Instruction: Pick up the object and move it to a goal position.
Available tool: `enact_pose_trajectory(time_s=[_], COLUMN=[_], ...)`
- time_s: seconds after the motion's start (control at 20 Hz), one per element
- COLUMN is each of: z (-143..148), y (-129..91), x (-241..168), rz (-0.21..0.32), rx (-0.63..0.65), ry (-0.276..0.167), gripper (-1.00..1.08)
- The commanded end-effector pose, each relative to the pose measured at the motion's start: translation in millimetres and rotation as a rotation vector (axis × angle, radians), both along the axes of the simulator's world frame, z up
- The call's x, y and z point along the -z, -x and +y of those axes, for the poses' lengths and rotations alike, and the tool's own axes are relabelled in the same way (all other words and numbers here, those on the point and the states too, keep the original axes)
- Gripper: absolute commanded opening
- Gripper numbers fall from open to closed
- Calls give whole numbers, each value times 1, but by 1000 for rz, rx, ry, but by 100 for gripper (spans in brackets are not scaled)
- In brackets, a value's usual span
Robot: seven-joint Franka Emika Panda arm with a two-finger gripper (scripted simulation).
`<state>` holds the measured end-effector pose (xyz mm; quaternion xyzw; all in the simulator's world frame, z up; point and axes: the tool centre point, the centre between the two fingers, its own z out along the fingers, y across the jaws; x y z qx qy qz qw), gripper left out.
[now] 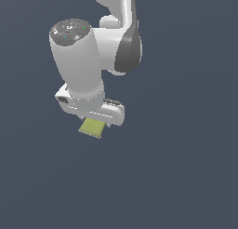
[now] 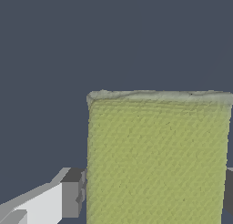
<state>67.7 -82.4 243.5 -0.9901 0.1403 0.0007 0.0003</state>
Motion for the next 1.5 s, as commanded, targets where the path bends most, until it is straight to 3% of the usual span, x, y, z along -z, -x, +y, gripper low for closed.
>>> enact_pose_trajectory(time_s=[0.0,0.75,1.45], z=[-6,-38,-50], y=[4,18,20], x=[-30,-183,-236], rz=[-1,-1,-1], rx=[0,0,0], ry=[0,1,1], gripper=[-100,-100,-100])
